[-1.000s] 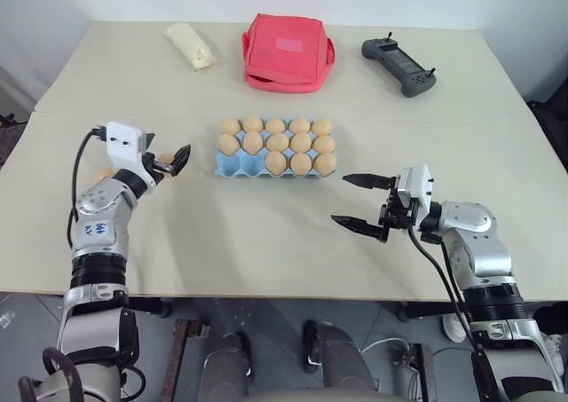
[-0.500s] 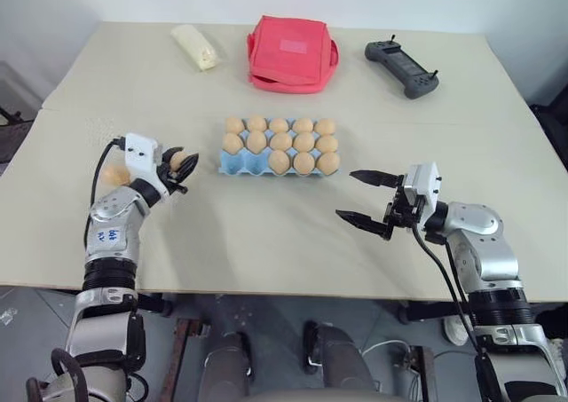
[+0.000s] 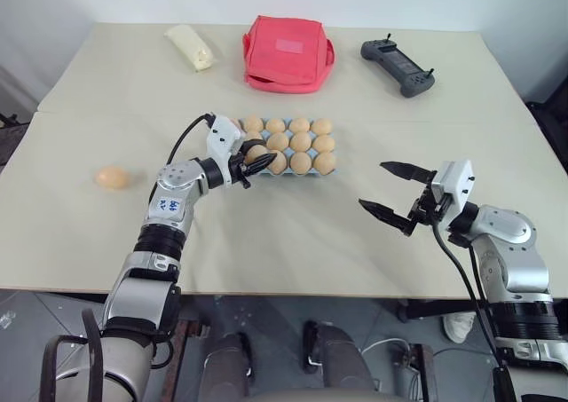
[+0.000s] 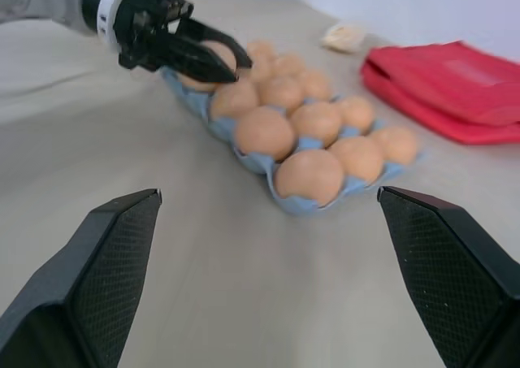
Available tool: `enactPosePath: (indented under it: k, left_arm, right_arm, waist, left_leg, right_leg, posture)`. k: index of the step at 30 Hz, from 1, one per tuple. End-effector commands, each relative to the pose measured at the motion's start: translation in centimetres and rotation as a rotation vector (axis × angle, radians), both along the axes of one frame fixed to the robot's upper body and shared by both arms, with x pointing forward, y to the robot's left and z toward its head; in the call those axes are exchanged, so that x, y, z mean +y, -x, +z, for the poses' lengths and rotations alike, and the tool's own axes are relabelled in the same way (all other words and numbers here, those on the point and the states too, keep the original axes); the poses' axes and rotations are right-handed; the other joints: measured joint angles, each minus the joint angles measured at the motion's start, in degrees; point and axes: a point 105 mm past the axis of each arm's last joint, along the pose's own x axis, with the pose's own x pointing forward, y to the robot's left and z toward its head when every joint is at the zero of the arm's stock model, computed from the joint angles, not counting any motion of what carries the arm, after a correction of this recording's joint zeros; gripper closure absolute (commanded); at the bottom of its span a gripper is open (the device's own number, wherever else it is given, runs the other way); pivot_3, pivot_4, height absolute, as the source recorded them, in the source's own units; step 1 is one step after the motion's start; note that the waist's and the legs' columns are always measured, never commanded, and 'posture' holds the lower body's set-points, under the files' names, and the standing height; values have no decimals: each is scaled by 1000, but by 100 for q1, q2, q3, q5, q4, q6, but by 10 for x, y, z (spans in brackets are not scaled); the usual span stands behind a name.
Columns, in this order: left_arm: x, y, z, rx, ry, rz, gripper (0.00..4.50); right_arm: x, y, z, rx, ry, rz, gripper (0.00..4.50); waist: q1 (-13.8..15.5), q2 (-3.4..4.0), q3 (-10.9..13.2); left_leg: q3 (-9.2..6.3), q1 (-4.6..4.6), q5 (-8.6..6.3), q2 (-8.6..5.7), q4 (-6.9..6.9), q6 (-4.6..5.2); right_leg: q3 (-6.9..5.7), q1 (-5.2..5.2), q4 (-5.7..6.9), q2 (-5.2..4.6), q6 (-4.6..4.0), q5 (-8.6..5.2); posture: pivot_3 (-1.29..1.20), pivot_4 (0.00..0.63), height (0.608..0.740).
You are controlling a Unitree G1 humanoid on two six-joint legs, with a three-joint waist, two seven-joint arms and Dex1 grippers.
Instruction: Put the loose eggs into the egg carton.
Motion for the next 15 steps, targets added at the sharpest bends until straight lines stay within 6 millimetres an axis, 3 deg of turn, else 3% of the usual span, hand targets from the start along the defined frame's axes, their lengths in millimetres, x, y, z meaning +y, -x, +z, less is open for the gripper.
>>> enactPosePath:
  k: [1, 4, 6, 10, 15]
  left_arm:
    - [7, -1, 18, -49, 20, -18, 1231]
    - [11, 8, 24, -83, 26, -68, 317]
    - [21, 16, 30, -111, 30, -76, 317]
    - [68, 38, 30, -138, 30, 17, 317]
    - [125, 84, 3, -70, 24, 196, 152]
  right_arm:
    - [-1, 4, 15, -62, -23, -11, 0]
    - [2, 7, 12, -56, -30, -2, 0]
    - [4, 7, 10, -50, -33, 5, 0]
    - [12, 2, 7, -35, -38, 45, 0]
    - [26, 0, 8, -29, -48, 125, 0]
  waist:
    - [0, 0, 0]
    - [17, 0, 0]
    - [7, 0, 0]
    - [-46, 1, 0]
    - [-126, 2, -1]
  left_leg:
    - [-1, 1, 0, 0, -1, 0]
    - [-3, 0, 0, -1, -4, 0]
    - [-2, 0, 0, -1, -6, -1]
    - [2, 2, -2, 4, -7, -3]
    - [-32, 9, -1, 7, -5, -1]
  right_leg:
    - [0, 0, 0, 0, 0, 0]
    - [-1, 0, 1, 1, -1, 0]
    - [-1, 0, 0, 0, -1, 0]
    - [0, -1, 2, 2, -1, -1]
    - [7, -1, 11, -1, -2, -1]
  posture:
    - [0, 150, 740]
    - [0, 150, 740]
    - [0, 150, 740]
    - [0, 150, 740]
    - [0, 150, 740]
